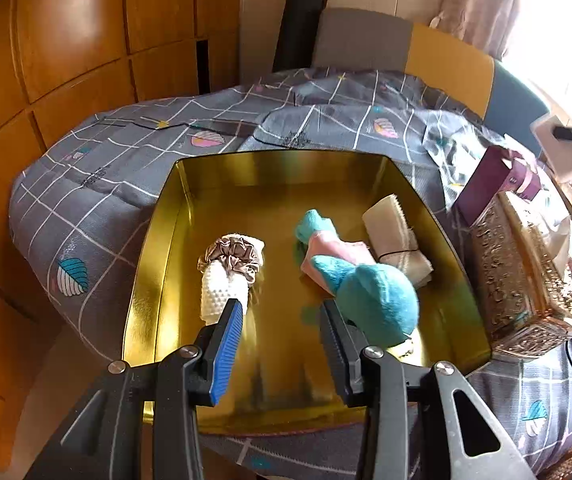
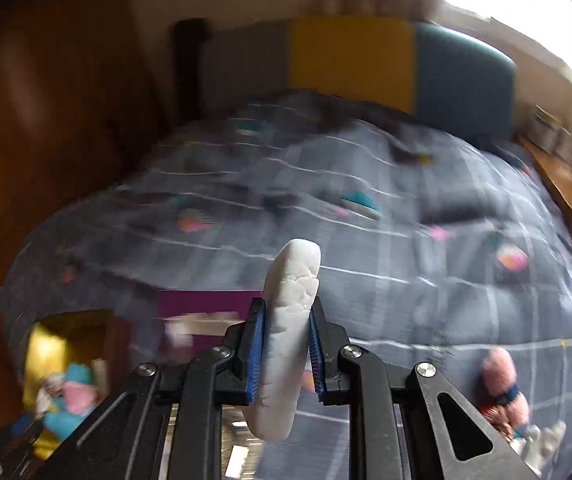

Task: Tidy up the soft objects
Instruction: 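Open the left tool over the gold tray while the right holds the white pad, then lower the white pad into the gold tray and open the right tool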

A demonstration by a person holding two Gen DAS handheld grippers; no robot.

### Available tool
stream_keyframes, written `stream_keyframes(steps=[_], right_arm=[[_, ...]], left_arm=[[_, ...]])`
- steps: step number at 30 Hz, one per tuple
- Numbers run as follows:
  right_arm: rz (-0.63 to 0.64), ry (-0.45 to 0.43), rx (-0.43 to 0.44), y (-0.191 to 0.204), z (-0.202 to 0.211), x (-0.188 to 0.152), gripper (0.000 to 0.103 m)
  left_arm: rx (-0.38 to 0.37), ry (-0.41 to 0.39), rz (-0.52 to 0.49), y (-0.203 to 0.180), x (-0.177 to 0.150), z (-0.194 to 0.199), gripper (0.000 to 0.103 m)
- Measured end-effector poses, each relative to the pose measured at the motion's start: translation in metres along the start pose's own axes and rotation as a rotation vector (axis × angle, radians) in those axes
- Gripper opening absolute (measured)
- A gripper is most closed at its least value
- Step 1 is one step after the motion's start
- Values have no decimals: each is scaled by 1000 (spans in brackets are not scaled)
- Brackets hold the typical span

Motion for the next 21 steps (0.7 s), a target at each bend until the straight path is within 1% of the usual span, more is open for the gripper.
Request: stream_keyframes(steps=[2, 5, 8, 11, 14, 16, 19, 21], right_arm=[[81, 12, 61, 43, -2, -5, 21], [163, 45, 150, 95, -7, -21, 21], [213, 98, 267, 133, -11, -47, 21], [277, 169, 345, 165, -23, -77, 21], [330, 235, 365, 185, -39, -108, 21], [352, 269, 351, 195, -53, -125, 21], [350, 302, 341, 206, -72, -139, 21], [368, 306, 306, 212, -83, -144, 21]], left_arm=[[-4, 1, 9, 1, 0, 3, 40], [0, -8, 23, 2, 0, 9, 40], [7, -26, 23, 2, -1, 15, 40], [16, -48, 8, 1, -3, 21, 40], [20, -66, 0, 0, -5, 27, 40], [21, -71, 0, -1, -6, 30, 40], [19, -74, 3, -1, -6, 32, 40], [15, -72, 3, -1, -7, 33, 40]])
Point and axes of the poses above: each gripper's, at about its wrist camera, not at the fingertips, and z roughly against the way its jaws point, y to its left, x to its top, the point moved 2 cm from there along -z, roughly the way its jaws point, and after that the axes turned 14 degrees about x, right-handed, at the moved point
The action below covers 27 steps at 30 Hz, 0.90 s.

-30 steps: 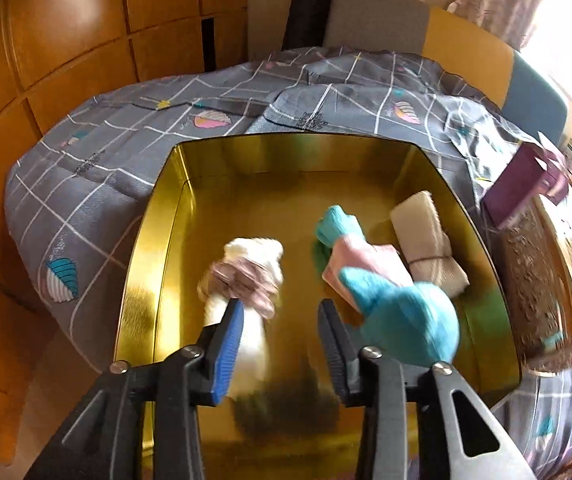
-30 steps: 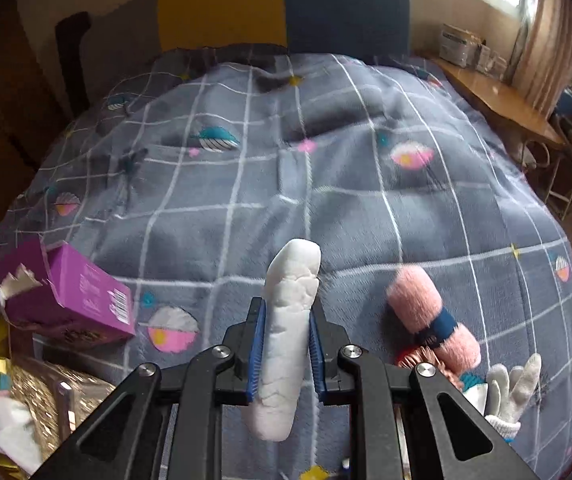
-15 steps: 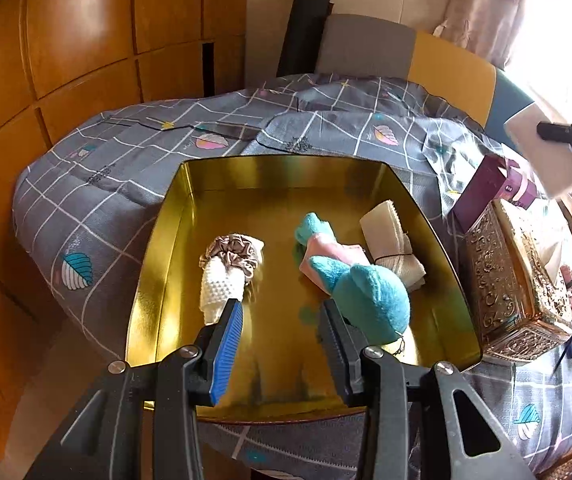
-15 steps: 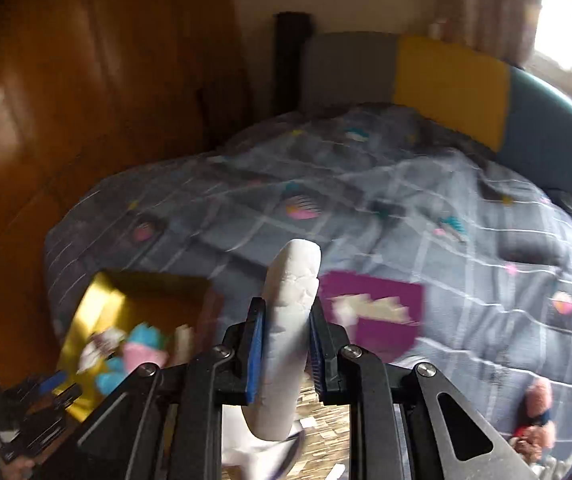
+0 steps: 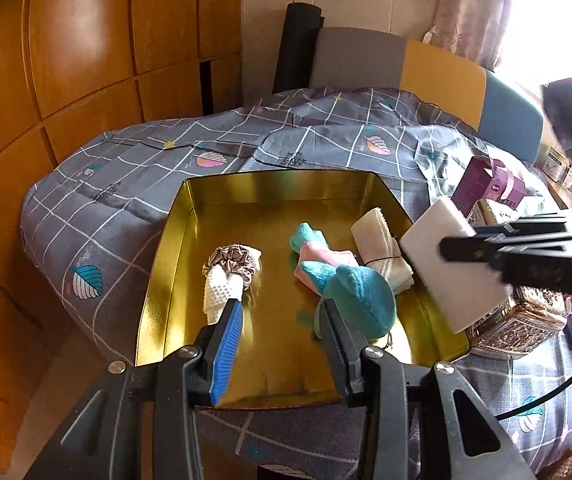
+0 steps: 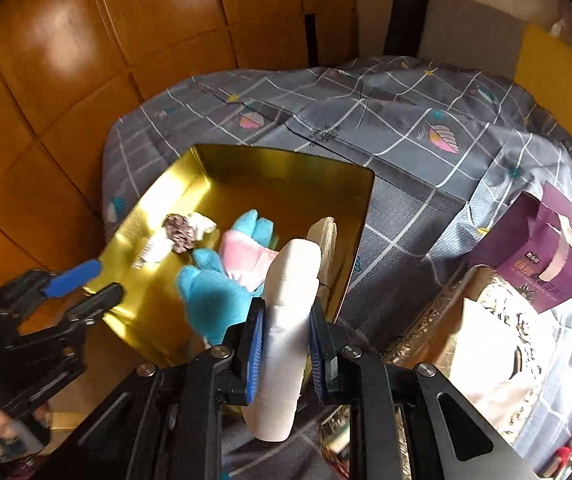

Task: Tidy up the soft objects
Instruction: 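Lower the white pad into the gold tray and open the right tool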

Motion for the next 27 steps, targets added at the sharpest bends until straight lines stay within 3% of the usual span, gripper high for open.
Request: stream_keyframes(steps=[9, 15, 17, 19, 27], right_arm=[[51, 99, -127, 12, -45, -10, 21], [20, 104, -59, 16, -65, -11, 24], [5, 74, -24, 17, -62, -12, 29], [1, 39, -32, 16, -55, -12, 49], [-15, -84, -85, 12, -9, -23, 61]], left_arm=[[3, 6, 3, -1, -4, 0, 40], [12, 14, 30, 8, -7, -3, 40], [22, 13, 41, 12, -7, -3, 40], [25, 12, 49, 14, -7, -3, 40], [11, -12, 34, 9, -5, 6, 40]])
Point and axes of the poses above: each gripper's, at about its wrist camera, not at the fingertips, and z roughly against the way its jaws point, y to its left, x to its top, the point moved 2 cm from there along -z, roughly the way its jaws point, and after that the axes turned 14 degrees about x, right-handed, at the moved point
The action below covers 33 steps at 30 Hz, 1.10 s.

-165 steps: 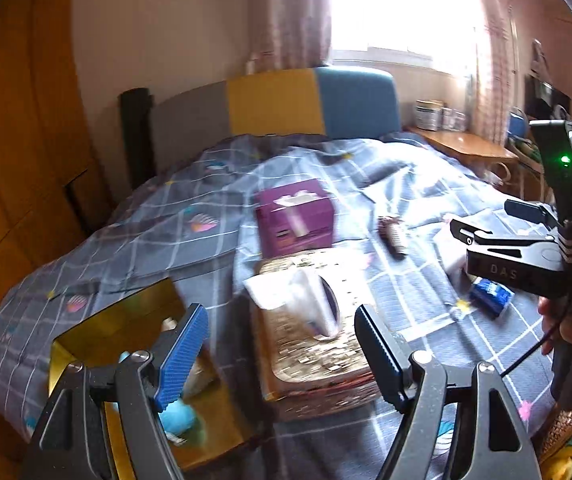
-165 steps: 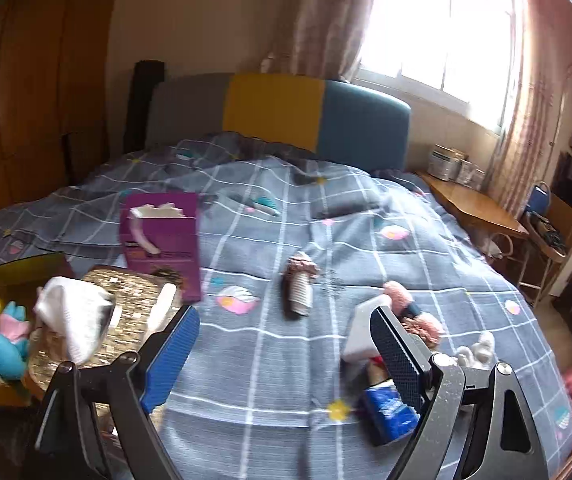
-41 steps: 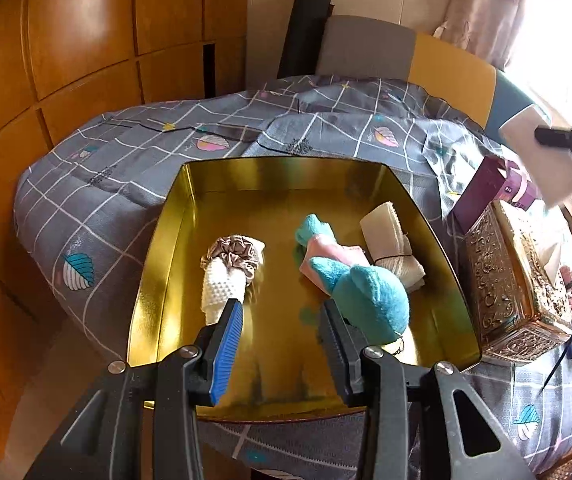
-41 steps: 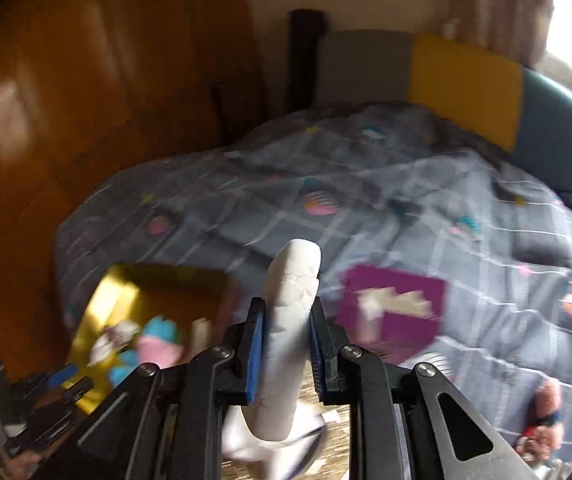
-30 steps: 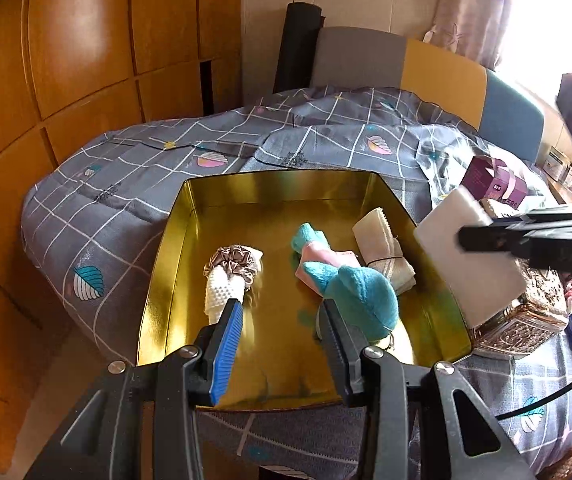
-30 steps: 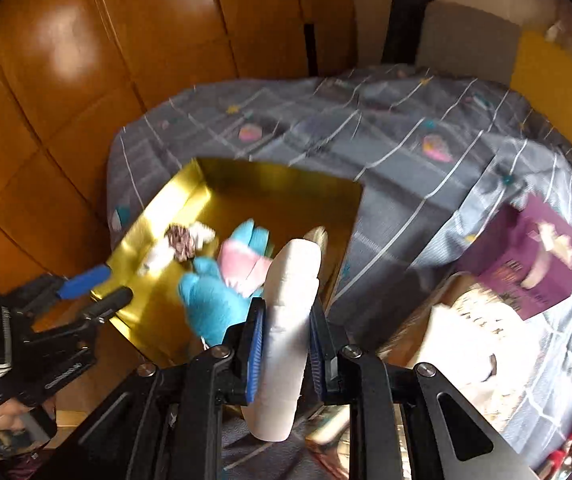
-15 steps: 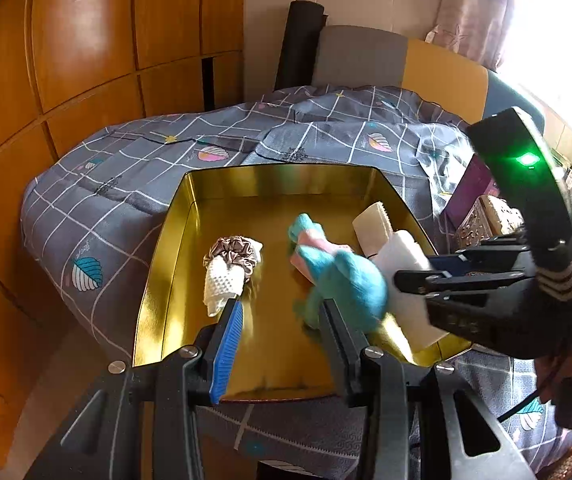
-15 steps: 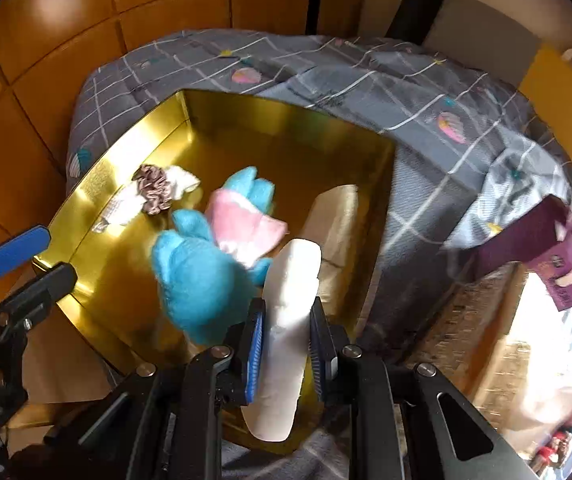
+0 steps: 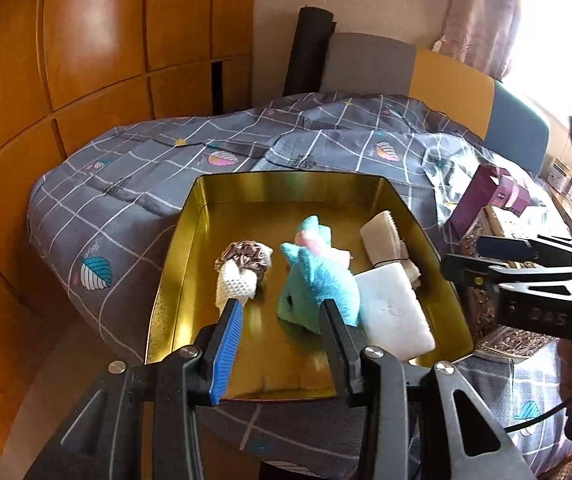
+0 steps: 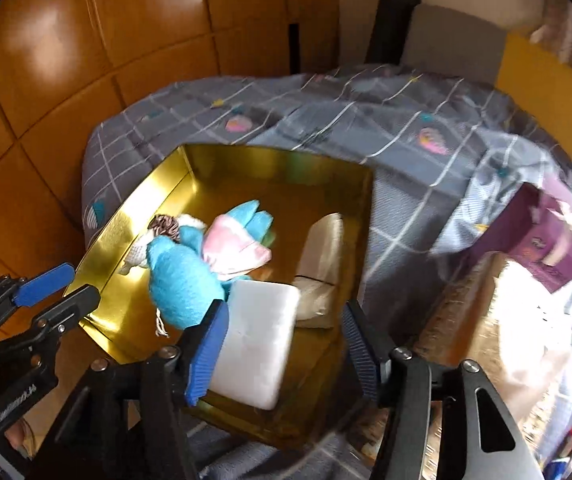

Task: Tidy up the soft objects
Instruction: 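Lower the white pad into the gold tray and open the right tool, then move both tools back over the pile of soft items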

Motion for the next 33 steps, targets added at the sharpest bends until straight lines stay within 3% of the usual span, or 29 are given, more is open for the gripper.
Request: stream_keyframes(steps=[8, 15, 27, 33], right_arm=[[42, -98, -65, -8, 53, -17, 72], [4, -183, -159, -38, 108, -37, 75], [-202, -262, -397, -134, 190, -86, 77], [-380, -305, -538, -197, 231, -127, 77]], left_arm=[[-31, -64, -67, -24, 7, 22, 40], [-58, -108, -118, -43, 11, 39, 40], [-135, -187, -230, -87, 20, 69, 40], [-206, -234, -302, -124, 28, 88, 40]])
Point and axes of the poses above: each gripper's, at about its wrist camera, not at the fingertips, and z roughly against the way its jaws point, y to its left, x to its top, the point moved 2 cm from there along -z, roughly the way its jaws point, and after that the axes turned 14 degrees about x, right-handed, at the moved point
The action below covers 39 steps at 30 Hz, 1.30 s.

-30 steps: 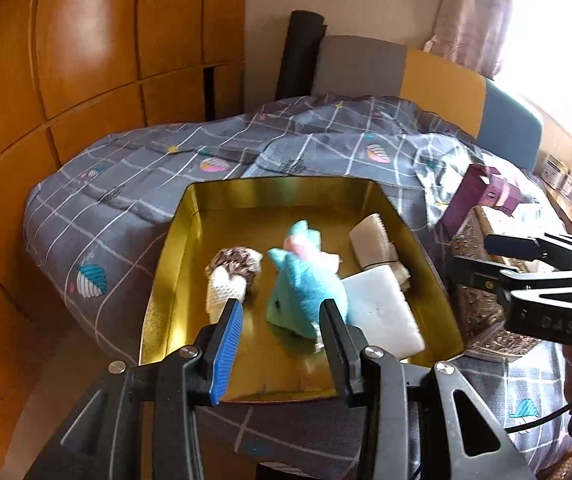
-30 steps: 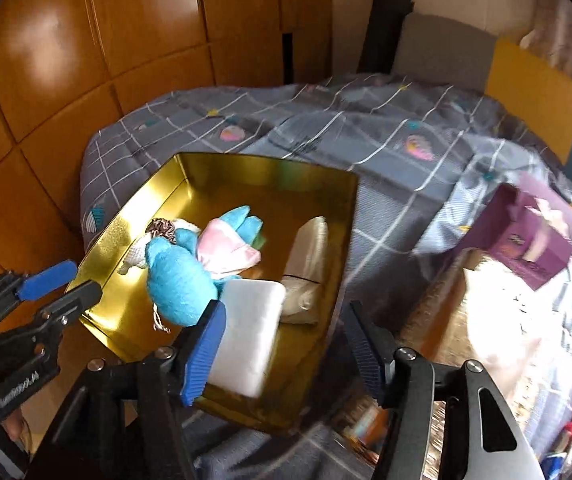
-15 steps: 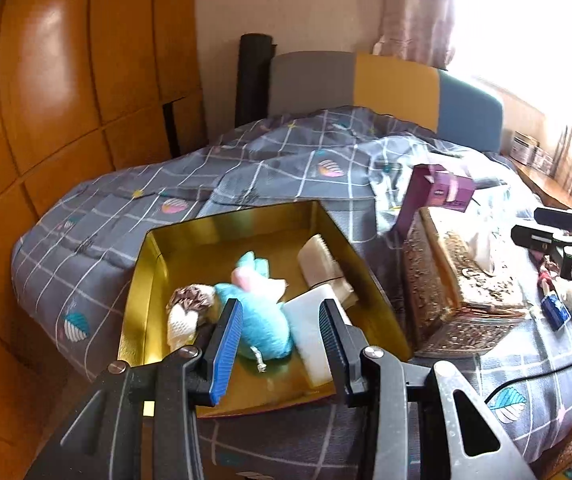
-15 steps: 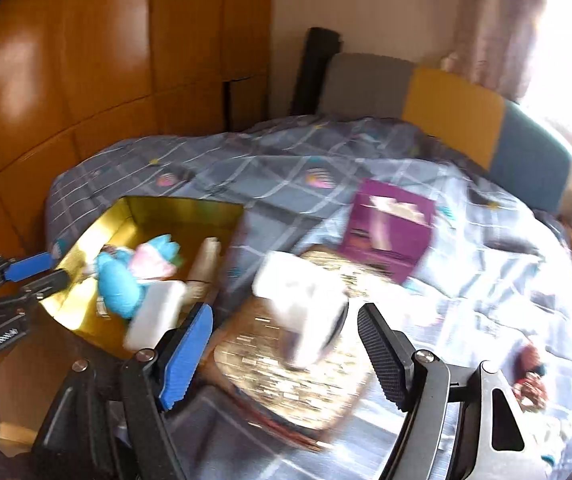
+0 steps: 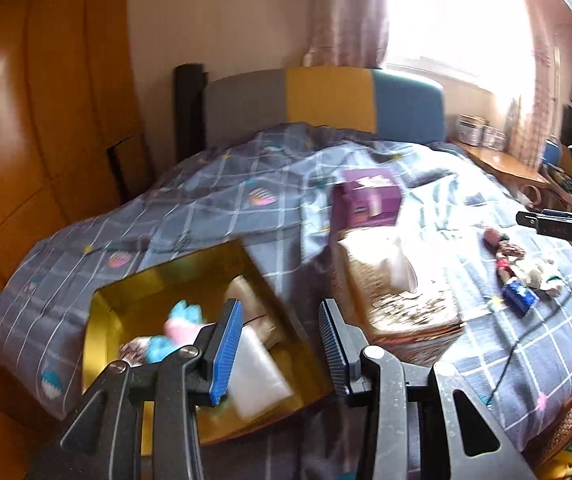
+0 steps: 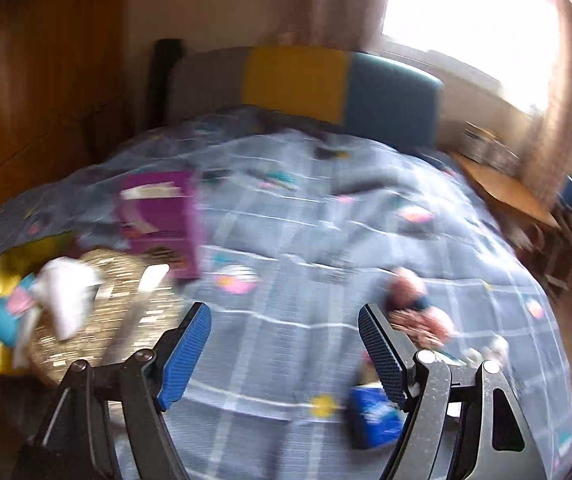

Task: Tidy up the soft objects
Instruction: 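Move both tools back over the pile of soft items, then grasp the blue Tempo tissue pack with the left tool and lift it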

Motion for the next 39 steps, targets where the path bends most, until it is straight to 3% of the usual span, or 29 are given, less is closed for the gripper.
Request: stream_keyframes(steps=[8, 11, 14, 16, 27, 31, 37, 39], right_arm=[[-351, -90, -286, -149, 11, -27, 78], [-510, -111, -354, -197, 17, -52, 77], [-717, -144, -301, -229, 25, -68, 77], [-738, -122, -314, -235, 24, -71, 77], [-816, -76, -179, -234, 9, -82, 77], [-817, -92, -146, -233, 10, -80, 77], [-848, -106, -97, -233, 11, -81, 79], [-862, -104, -85, -235, 10, -82, 79]], left_arm=[[-177, -57, -119, -78, 37, 13, 40], [-269, -25, -153, -116, 46, 10, 40], [-341, 8, -189, -154, 50, 5, 40], [-393, 51, -217, -186, 49, -3, 40], [-531, 251, -338, -309, 27, -49, 40], [-599, 377, -344, -353, 20, -75, 40], [-644, 594, -303, -409, 10, -106, 55], [-646, 622, -280, -421, 11, -112, 64]])
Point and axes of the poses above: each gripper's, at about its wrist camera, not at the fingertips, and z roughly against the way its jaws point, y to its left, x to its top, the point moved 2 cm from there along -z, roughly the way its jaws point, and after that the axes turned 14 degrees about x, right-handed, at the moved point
